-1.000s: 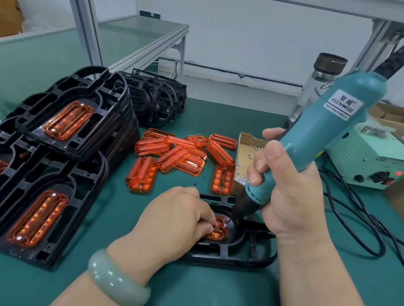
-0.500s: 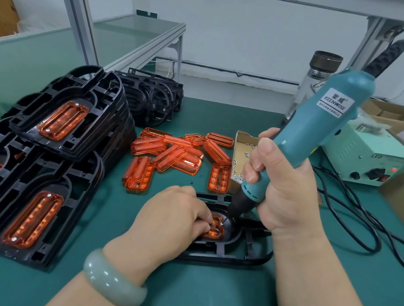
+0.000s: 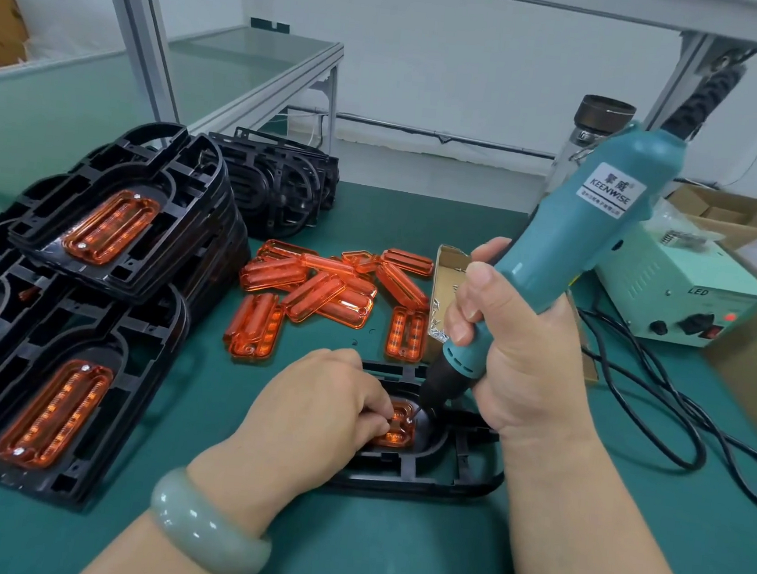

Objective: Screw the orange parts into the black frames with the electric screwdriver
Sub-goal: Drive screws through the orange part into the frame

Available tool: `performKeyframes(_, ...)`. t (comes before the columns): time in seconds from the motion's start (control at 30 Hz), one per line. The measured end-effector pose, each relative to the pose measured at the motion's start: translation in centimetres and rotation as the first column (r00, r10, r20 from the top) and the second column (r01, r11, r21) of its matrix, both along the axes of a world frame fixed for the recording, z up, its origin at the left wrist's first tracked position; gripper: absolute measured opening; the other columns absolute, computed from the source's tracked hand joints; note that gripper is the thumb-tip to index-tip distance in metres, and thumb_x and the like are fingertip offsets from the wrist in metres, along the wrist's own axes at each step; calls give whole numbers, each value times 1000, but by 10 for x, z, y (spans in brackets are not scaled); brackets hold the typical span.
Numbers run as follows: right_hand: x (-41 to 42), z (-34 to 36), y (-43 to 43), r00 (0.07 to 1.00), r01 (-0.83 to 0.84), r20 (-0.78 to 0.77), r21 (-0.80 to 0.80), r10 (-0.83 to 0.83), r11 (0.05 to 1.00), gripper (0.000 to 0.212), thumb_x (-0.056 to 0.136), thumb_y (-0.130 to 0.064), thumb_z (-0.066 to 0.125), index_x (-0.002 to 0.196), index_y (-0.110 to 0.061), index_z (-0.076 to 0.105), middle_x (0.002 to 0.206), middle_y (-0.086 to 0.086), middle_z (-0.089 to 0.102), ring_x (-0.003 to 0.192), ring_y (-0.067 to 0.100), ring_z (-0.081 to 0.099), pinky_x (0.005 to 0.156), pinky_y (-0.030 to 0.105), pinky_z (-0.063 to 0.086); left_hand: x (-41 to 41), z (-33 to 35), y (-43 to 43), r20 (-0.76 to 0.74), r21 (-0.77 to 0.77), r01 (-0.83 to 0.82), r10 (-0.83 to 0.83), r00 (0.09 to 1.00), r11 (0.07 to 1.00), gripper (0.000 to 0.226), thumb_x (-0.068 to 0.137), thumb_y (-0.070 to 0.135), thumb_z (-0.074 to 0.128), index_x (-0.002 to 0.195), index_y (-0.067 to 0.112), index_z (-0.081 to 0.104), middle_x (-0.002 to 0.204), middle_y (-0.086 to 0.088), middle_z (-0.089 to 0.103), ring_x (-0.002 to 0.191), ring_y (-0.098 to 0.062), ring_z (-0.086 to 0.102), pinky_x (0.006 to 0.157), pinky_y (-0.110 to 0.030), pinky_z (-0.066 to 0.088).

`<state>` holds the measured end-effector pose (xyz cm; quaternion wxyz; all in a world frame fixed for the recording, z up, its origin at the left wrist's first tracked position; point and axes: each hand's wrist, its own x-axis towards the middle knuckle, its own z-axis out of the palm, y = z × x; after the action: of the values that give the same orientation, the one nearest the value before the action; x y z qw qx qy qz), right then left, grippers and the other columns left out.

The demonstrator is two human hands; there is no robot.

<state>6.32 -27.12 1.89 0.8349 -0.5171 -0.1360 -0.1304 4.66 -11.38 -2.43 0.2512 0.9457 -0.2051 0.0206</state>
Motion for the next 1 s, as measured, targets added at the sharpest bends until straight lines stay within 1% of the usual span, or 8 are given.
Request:
performKeyframes(0.13, 1, 0, -2, 1000, 24, -3, -14, -24, 1000, 15, 82, -10, 58, 97, -13, 57, 53, -4, 48, 43, 12, 43, 48, 22, 40, 0, 0, 0, 1, -12, 4, -4, 1000, 1000, 15, 85, 37, 63, 98, 36, 72, 86, 11, 50, 93, -10, 47, 82, -28, 42)
performKeyframes(0.3, 1, -1, -3, 1000, 24, -8, -9, -24, 1000, 16, 82, -11, 58, 97, -14, 58, 54, -4, 47, 43, 12, 43, 48, 22, 40, 0, -1, 0, -2, -19, -1, 1, 1000, 1000, 15, 85, 37, 63, 97, 36, 72, 86, 11, 49, 92, -9, 46, 81, -27, 41)
performKeyframes(0.4, 1, 0, 0, 999, 47, -12, -14, -47, 999, 8, 81, -10, 59, 86, -17, 58, 52, -3, 46, 42, 13, 43, 47, 23, 39, 0, 0, 0, -1, -21, -2, 2, 1000, 1000, 15, 85, 36, 63, 97, 36, 72, 86, 11, 49, 92, -10, 47, 82, -28, 42)
performKeyframes(0.5, 1, 2, 3, 995, 96, -32, -27, -97, 995, 18, 79, -11, 60, 69, -25, 58, 50, -2, 44, 40, 14, 40, 46, 22, 37, 0, 1, -1, -2, -17, -3, 3, 1000, 1000, 15, 85, 36, 64, 98, 35, 72, 88, 9, 51, 94, -12, 49, 84, -32, 43)
performKeyframes(0.6, 0, 4, 5, 995, 98, -31, -47, -100, 994, 25, 78, -11, 60, 62, -30, 59, 48, -3, 44, 40, 14, 40, 46, 23, 36, 0, 2, -1, -4, -14, -2, 2, 1000, 1000, 15, 85, 36, 64, 98, 35, 72, 87, 9, 50, 95, -12, 48, 84, -32, 43)
performKeyframes(0.73, 1, 4, 3, 995, 96, -32, -47, -97, 994, 9, 79, -11, 60, 79, -19, 55, 50, -3, 46, 41, 14, 41, 47, 23, 38, -1, 2, -1, 0, -13, -4, 4, 1000, 1000, 15, 85, 36, 64, 99, 35, 72, 86, 10, 50, 94, -11, 48, 83, -28, 41)
performKeyframes(0.83, 2, 0, -1, 995, 87, -50, 2, -87, 996, 11, 80, -13, 60, 90, -14, 55, 52, -5, 47, 43, 12, 43, 46, 21, 39, -1, 1, -1, -5, -24, -13, 13, 1000, 1000, 15, 85, 37, 64, 97, 36, 72, 84, 12, 48, 93, -10, 48, 82, -29, 42)
performKeyframes(1.0, 5, -2, -5, 997, 65, -55, 63, -61, 996, 11, 81, -14, 59, 91, -14, 55, 53, -5, 46, 43, 10, 43, 45, 20, 39, 0, 0, 0, -19, -30, -13, 12, 1000, 999, 13, 84, 36, 64, 95, 36, 72, 82, 13, 47, 92, -9, 47, 82, -32, 44)
